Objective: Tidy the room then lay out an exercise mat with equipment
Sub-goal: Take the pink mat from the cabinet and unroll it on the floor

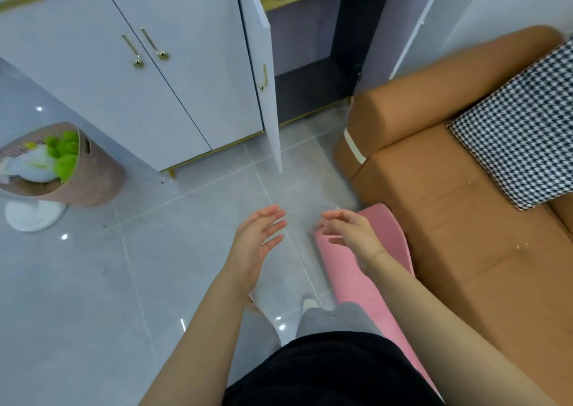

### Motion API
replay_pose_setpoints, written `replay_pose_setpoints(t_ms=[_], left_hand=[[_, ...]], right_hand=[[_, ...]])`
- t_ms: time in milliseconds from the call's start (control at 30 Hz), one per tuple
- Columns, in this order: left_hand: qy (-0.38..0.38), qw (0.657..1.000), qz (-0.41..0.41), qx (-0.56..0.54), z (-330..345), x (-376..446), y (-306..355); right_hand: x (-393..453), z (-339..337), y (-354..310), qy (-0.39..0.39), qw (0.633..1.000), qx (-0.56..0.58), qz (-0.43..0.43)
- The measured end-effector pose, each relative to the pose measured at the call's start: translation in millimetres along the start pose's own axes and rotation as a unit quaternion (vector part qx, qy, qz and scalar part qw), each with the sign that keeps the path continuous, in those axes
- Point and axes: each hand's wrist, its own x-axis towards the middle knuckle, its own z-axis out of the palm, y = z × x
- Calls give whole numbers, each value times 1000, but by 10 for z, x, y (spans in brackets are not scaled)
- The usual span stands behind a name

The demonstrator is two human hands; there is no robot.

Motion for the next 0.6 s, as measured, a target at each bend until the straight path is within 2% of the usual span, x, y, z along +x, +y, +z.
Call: replay_pose_setpoints(t_ms=[233, 333, 533, 600], left_hand=[[-85, 995, 53, 14, -221, 840, 1259], [-132, 989, 56, 35, -248, 1223, 1776], [-125, 991, 31, 18, 132, 2114, 2584], [-131, 991, 3, -21, 376, 2397, 2798]], right_hand=[[642, 694, -695, 81, 995, 63, -8], [840, 956, -1035, 128, 982, 141, -16], [1330, 1118, -1546, 171, 961, 218, -13], [1565, 1024, -1686, 184, 955, 232, -14]])
